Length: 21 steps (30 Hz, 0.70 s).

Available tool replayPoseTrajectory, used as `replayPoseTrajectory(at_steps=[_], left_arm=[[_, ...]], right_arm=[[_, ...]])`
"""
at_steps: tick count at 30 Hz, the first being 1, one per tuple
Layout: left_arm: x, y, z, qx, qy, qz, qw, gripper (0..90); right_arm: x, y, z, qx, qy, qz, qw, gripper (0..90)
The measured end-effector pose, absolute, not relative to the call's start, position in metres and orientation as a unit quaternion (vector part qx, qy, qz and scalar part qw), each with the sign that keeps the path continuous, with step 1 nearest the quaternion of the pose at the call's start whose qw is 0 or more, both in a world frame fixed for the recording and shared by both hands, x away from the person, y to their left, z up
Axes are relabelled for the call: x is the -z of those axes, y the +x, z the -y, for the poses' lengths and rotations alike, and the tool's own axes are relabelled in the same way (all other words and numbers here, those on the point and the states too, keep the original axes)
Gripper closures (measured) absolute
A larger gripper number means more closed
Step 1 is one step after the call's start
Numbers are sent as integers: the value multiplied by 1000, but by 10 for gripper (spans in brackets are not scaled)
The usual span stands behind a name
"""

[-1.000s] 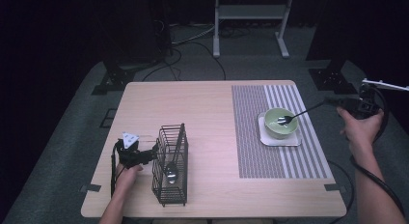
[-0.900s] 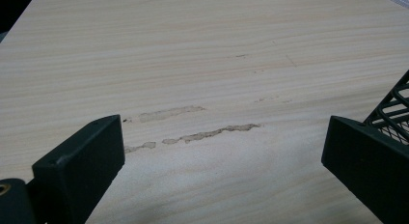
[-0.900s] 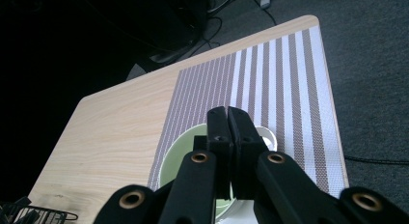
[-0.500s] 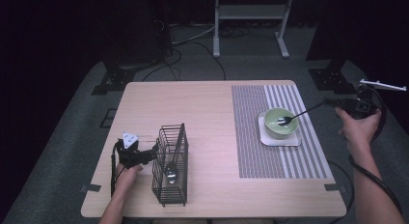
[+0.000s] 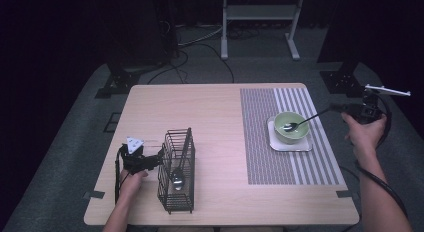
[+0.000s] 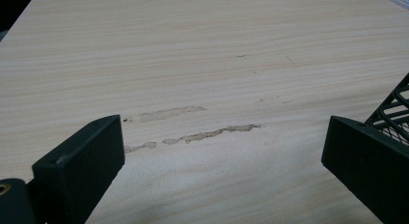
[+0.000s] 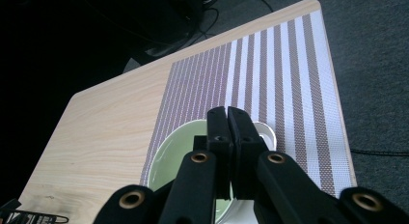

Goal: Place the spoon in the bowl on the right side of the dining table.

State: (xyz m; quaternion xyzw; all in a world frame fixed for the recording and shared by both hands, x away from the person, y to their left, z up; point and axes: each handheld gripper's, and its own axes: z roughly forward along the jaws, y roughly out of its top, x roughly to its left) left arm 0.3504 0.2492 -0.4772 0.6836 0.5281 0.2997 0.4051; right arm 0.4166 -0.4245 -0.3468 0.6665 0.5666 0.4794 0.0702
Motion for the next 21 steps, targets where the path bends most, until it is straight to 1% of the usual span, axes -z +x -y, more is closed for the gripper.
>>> replayPoseTrajectory(at_steps=[21], left_arm=[[477, 349, -250, -301, 680, -530, 408, 4]], right_arm=[[363, 423, 423, -476, 671, -565, 59, 883]])
